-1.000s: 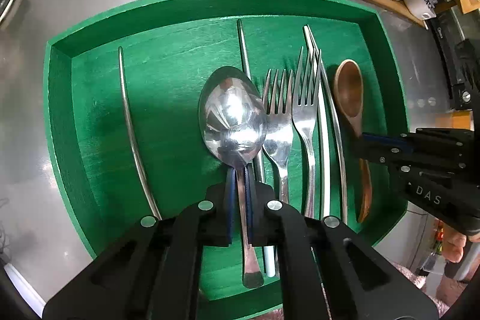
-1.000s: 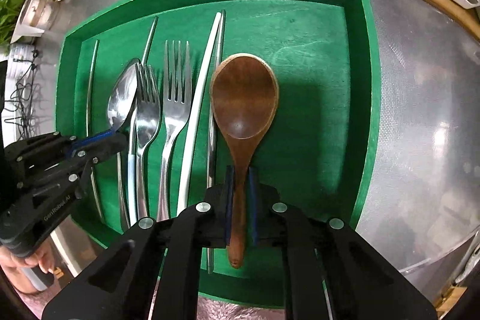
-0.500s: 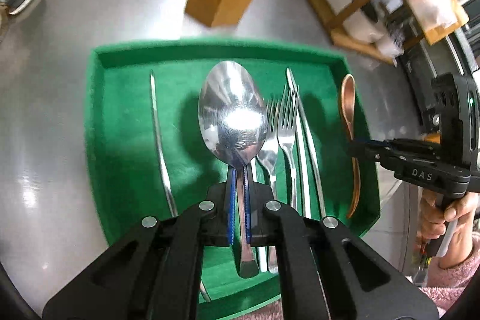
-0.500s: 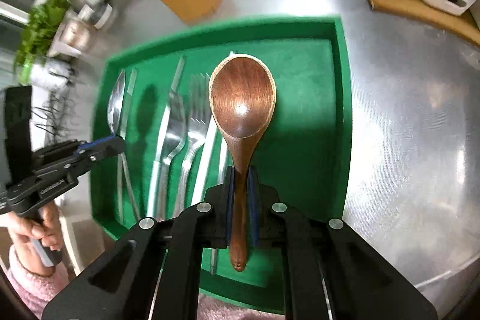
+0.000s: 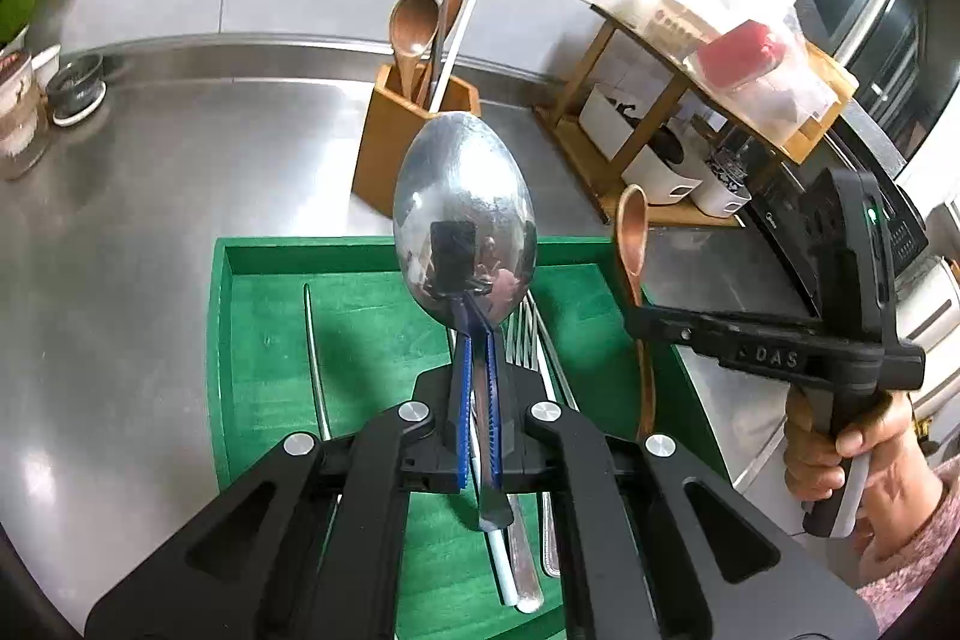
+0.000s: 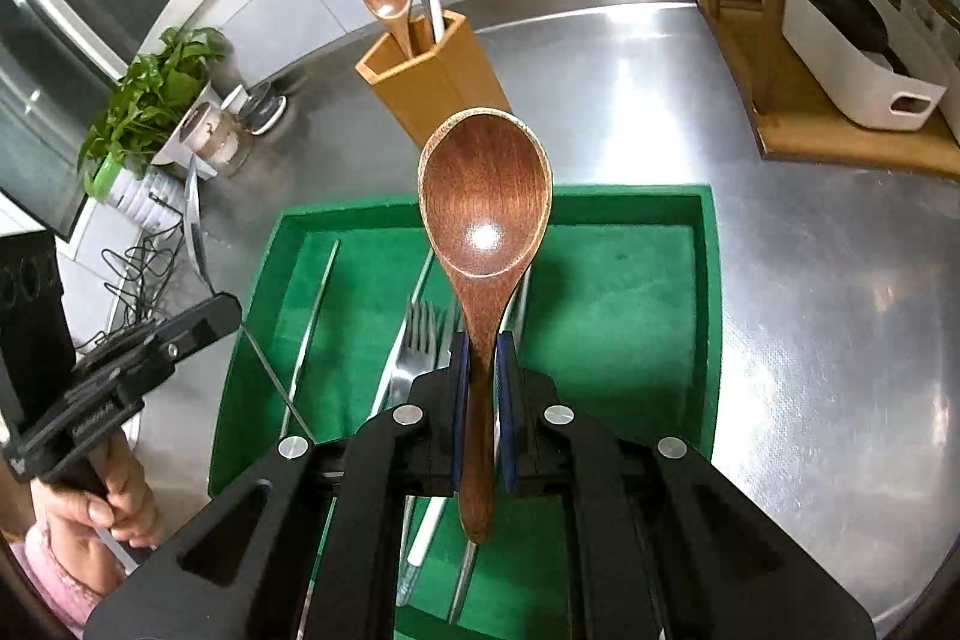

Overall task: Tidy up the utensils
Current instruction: 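Lift both spoons and carry them toward the orange holder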

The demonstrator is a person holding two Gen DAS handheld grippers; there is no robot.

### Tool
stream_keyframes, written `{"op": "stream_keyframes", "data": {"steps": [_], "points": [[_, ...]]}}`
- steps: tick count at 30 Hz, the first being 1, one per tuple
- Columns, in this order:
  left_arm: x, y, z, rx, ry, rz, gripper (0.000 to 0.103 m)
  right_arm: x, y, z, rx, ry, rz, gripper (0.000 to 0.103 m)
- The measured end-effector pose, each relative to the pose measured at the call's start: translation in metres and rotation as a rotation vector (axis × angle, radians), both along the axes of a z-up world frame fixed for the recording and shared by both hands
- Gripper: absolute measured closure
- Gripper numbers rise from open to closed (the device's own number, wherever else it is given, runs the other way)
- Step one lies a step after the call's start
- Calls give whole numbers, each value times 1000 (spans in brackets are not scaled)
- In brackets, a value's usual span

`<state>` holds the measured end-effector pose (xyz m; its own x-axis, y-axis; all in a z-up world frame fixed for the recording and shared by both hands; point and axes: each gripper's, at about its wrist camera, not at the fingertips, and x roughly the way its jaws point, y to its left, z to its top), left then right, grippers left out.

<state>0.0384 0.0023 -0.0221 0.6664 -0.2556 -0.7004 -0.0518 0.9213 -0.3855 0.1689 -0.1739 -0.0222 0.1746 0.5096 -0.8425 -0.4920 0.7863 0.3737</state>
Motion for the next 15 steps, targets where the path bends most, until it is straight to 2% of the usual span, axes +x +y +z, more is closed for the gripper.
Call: {"op": "stream_keyframes", "data": {"steps": [7, 15], "points": [[-6, 8, 23, 35, -80, 40, 100, 6, -3, 26, 59, -88, -14, 94], [19, 19, 66, 108, -247, 102, 100, 38, 8, 65, 169, -238, -53, 94]]}}
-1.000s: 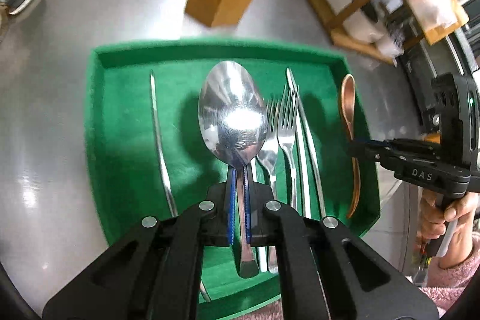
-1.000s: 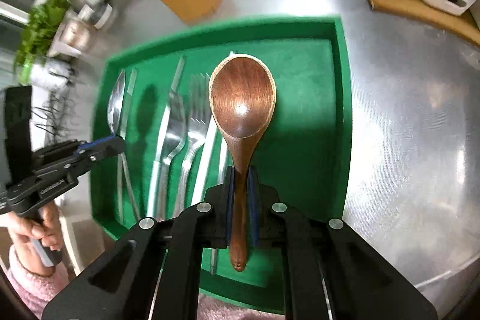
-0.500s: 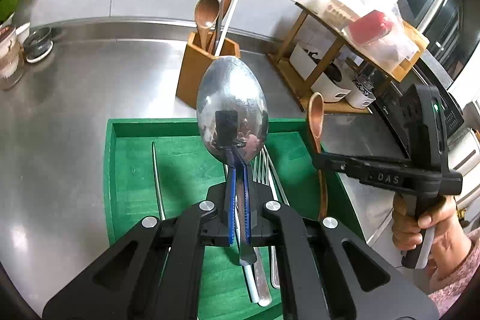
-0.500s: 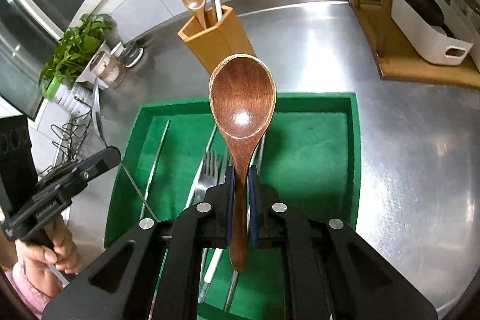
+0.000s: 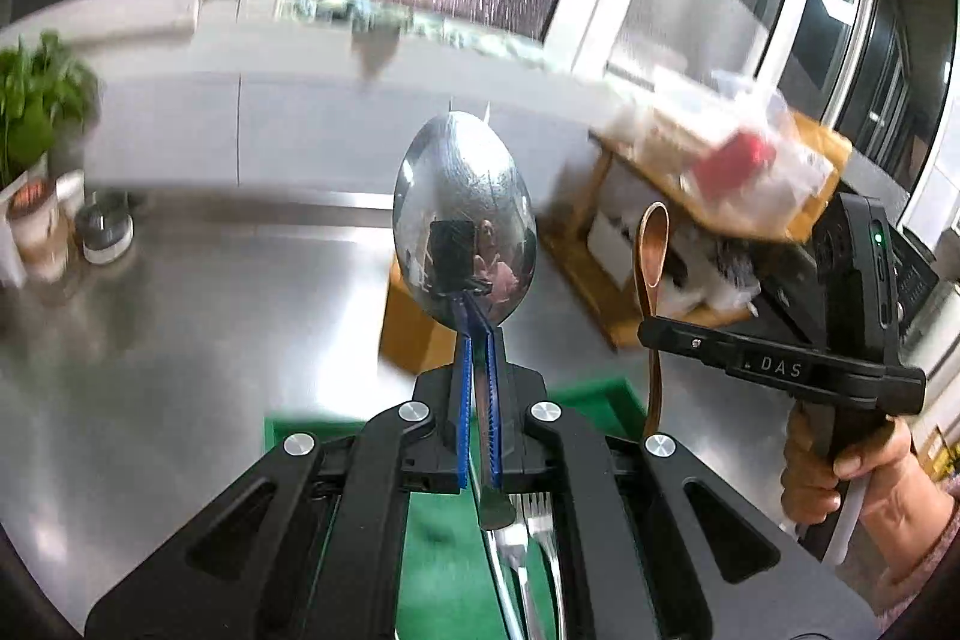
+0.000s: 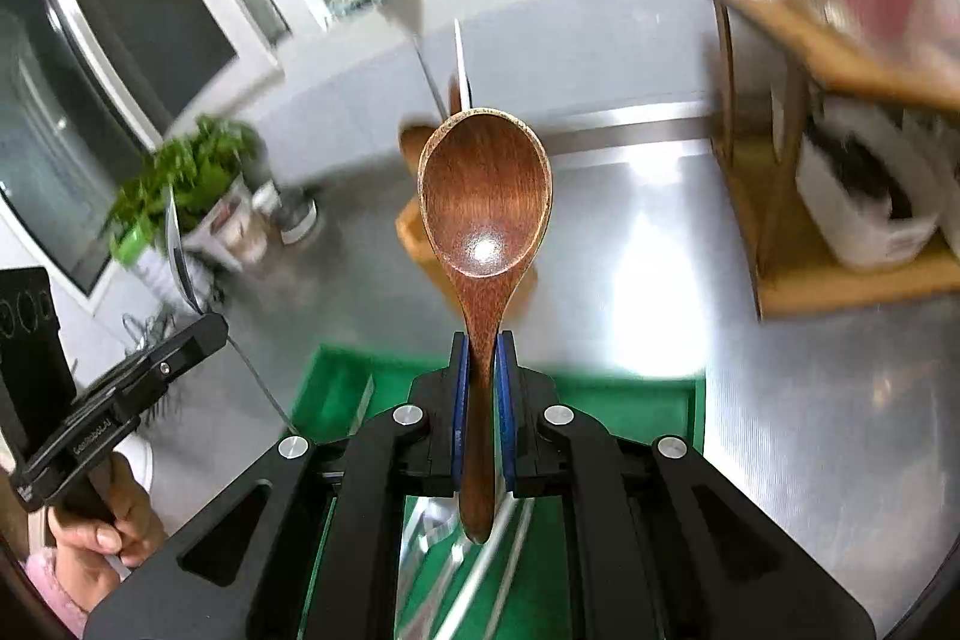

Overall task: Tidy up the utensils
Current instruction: 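Lift both spoons and carry them toward the orange holder, then lower both spoons into the holder and open the left tool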

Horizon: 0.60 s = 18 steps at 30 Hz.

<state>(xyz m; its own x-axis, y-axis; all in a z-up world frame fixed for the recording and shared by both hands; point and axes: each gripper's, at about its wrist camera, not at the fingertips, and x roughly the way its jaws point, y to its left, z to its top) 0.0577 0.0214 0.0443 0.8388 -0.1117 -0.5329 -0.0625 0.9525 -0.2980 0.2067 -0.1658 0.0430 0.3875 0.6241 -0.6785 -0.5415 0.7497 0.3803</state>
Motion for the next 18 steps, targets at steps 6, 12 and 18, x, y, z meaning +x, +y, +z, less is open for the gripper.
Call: {"op": "stream_keyframes", "data": {"steps": [6, 12, 18], "points": [[36, 2, 25, 49, -135, 45, 100, 38, 23, 16, 127, -75, -57, 94], [79, 12, 36, 98, -183, 96, 100, 82, 50, 14, 190, -98, -140, 94], [112, 30, 22, 70, -158, 139, 100, 100, 77, 5, 168, -139, -144, 94]]}}
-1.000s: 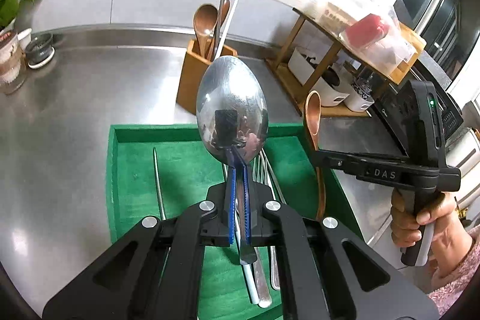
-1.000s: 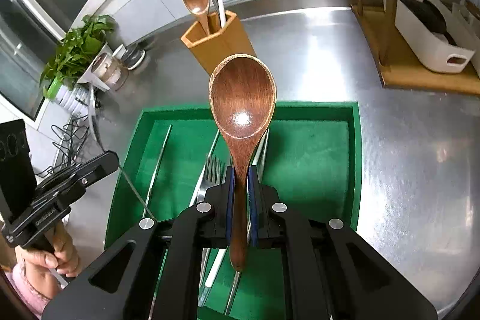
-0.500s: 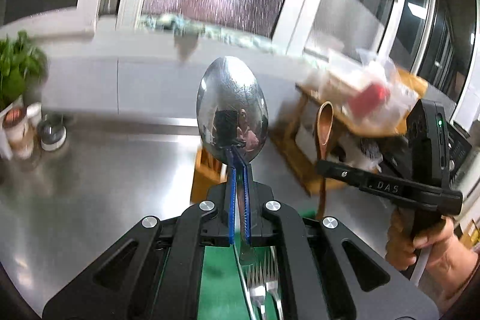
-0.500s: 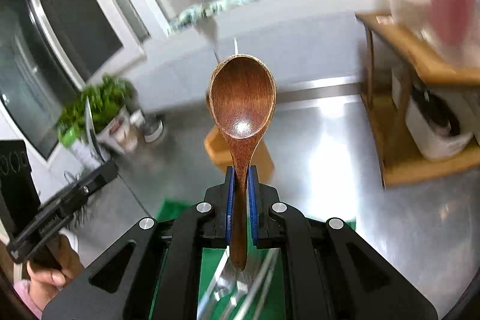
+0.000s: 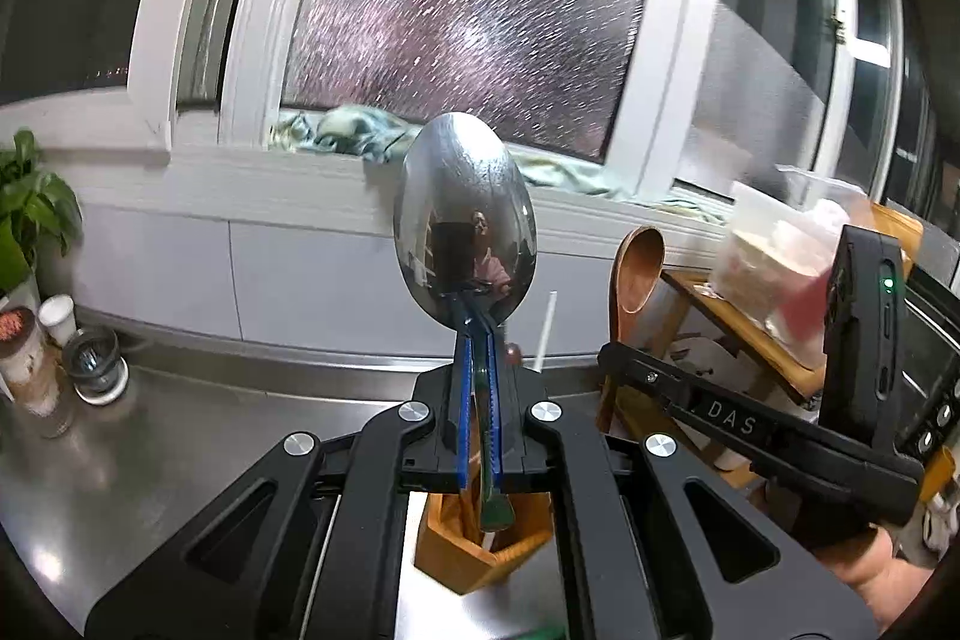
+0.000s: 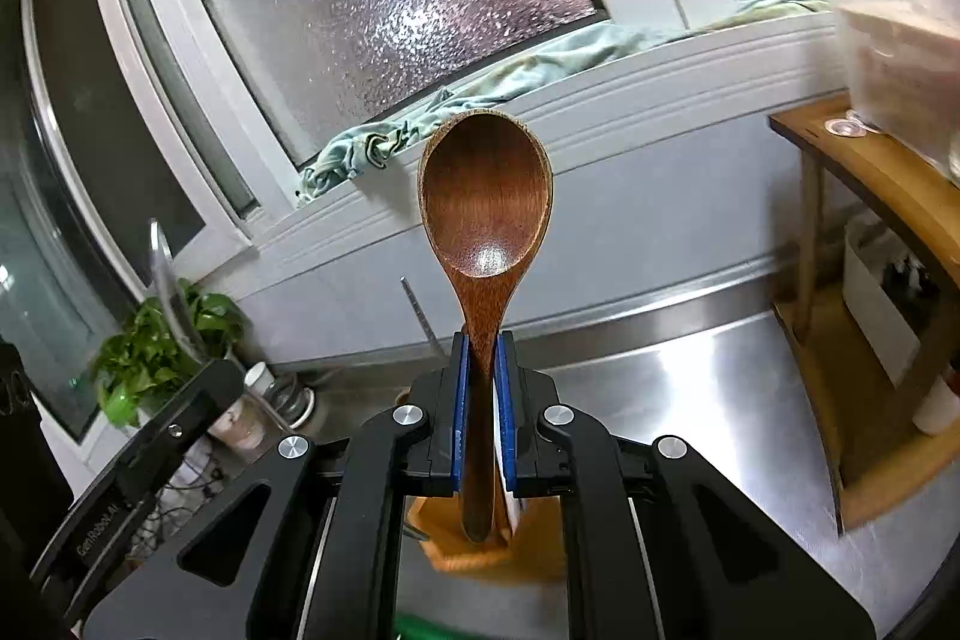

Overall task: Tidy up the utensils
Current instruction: 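Lower both spoons into the holder and open the left tool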

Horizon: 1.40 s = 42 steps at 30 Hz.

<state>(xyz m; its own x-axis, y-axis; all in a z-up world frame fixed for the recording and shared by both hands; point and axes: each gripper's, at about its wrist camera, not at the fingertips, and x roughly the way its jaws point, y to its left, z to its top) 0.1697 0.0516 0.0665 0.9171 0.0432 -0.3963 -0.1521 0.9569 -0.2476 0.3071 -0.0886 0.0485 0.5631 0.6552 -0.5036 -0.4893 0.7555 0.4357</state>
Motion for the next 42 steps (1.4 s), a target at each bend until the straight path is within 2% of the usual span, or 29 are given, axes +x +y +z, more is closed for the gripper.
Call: {"op": "stream_keyframes", "data": {"steps": [5, 14, 22, 27, 31, 33, 37, 42], "points": [[10, 7, -19, -12, 19, 3, 100, 6, 8, -18, -31, 10, 8, 94], [12, 11, -58, -55, 62, -50, 100, 1, 15, -55, -72, 62, 72, 94], [10, 12, -77, -82, 108, -74, 99, -7, 12, -78, -99, 110, 87, 93], [16, 19, -88, -123, 172, -91, 98, -9, 10, -76, -96, 126, 95, 91], [15, 20, -91, -144, 186, -91, 98, -13, 8, -74, -103, 135, 100, 90], [16, 20, -92, -151, 208, -85, 89, -14, 5, -72, -100, 150, 100, 88], [7, 23, -90, -163, 219, -71, 81, -22, -8, -60, -81, 134, 80, 65], [-23, 33, -78, -167, 211, -36, 74, -35, -33, -40, -75, 123, 62, 64]]}}
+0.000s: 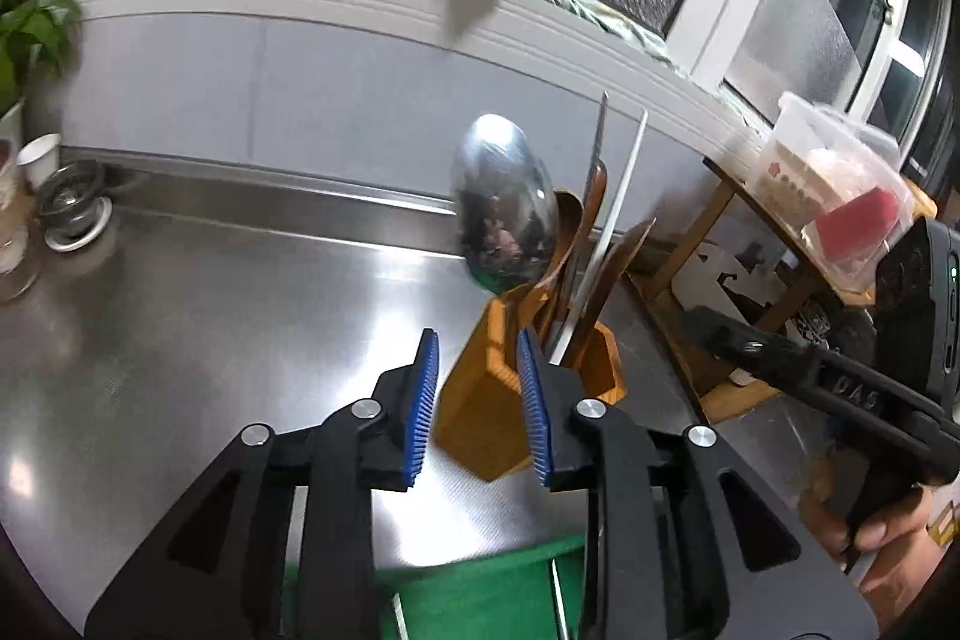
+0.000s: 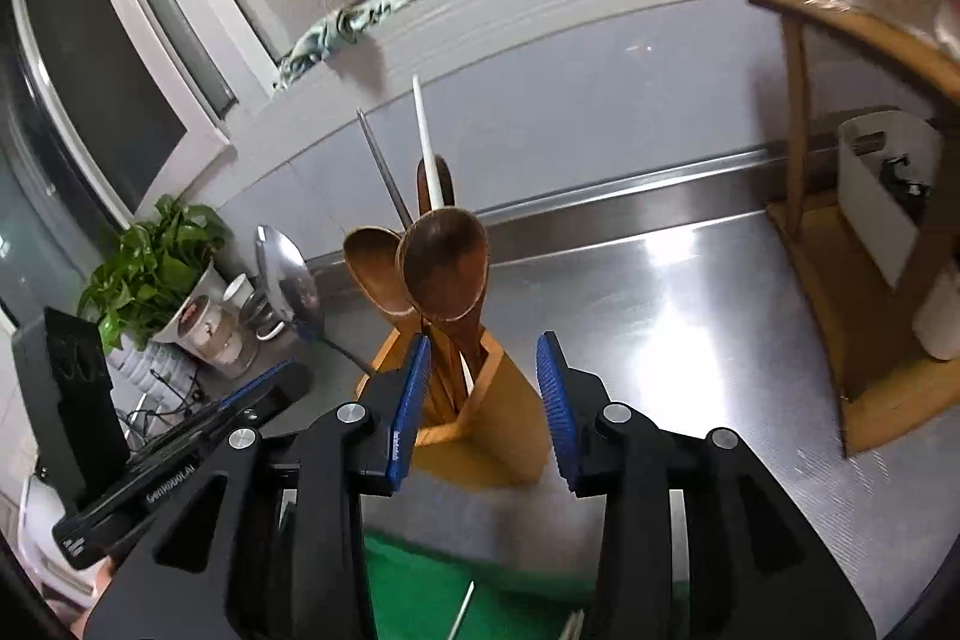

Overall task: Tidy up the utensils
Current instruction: 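Lower both spoons into the holder and open the left tool, then move both tools back over the green tray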

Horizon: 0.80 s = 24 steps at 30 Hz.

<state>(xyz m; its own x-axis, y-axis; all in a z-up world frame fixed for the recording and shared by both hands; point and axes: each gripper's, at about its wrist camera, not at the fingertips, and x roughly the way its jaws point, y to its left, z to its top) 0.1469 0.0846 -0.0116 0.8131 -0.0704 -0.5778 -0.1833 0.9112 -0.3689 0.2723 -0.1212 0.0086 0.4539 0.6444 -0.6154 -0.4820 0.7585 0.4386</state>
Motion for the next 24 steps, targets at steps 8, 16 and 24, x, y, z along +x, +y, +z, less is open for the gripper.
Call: {"op": "stream_keyframes", "data": {"steps": [8, 16, 24], "points": [[-53, 9, 54, -11, -8, -23, 39, -33, -45, 42, -33, -2, 33, 23], [-81, -38, 55, 1, 232, -199, 10, -76, -50, 32, -212, 220, 158, 12], [-87, -79, -14, -72, 468, -313, 27, -105, -47, -40, -360, 482, 194, 48]]}}
